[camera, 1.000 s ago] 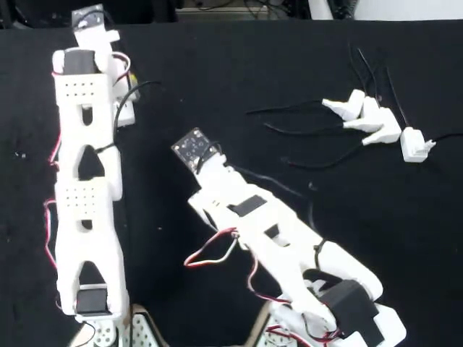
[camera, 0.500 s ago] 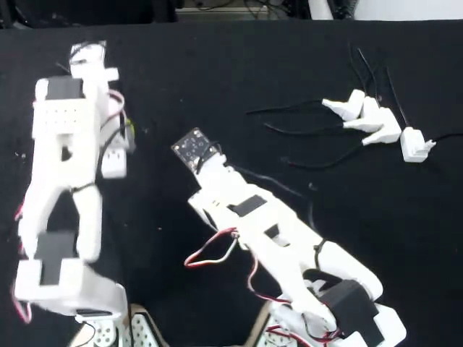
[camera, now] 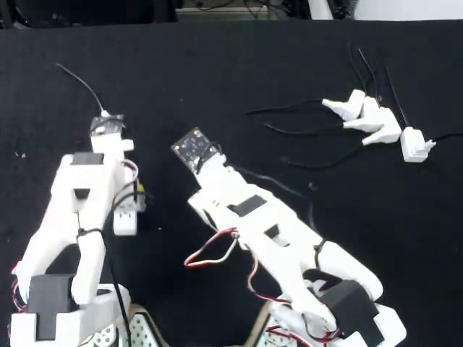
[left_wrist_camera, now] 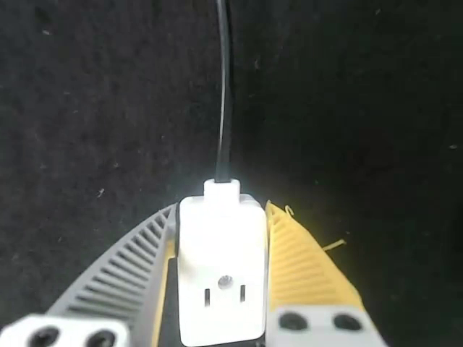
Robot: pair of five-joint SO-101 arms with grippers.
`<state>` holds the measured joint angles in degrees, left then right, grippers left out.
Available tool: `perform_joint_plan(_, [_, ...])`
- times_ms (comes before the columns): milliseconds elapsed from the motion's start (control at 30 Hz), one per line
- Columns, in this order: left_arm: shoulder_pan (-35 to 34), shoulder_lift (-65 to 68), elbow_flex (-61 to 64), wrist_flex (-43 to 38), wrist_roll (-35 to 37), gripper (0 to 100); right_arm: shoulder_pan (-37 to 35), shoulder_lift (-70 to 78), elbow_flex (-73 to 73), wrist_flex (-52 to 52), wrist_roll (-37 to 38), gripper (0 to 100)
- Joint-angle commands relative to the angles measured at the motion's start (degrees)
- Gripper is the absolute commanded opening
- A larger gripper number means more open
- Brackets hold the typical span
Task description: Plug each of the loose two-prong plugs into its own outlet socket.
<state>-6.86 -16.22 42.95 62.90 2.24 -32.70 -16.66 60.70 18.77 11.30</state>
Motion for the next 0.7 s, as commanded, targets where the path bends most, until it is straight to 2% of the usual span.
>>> perform_joint_plan(0, [1.89, -2.46, 3.47, -5.80, -0.70, 3, -0.35, -2.77, -0.31, -1.14, 0.26, 26.6])
perform_joint_plan(133, [5.32, -2.46, 3.82, -5.71, -0.70, 6, -0.62, -2.77, -0.57, -1.14, 0.26, 26.6])
perform_joint_plan(267, [6.73, -2.46, 4.00, -5.63, -0.70, 22, -0.62, -2.77, -0.57, -1.14, 0.26, 26.6])
perform_joint_plan(333, [6.55, -2.46, 4.00, -5.63, -0.70, 28, -0.62, -2.77, -0.57, -1.14, 0.26, 26.6])
perform_joint_plan(467, [3.21, -2.55, 3.47, -5.63, -0.70, 24, -0.62, -2.77, -0.57, -1.14, 0.26, 26.6])
perform_joint_plan(667, [-6.81, -2.55, 1.54, -5.63, -4.48, 22, -0.62, -2.77, -0.57, -1.14, 0.26, 26.6])
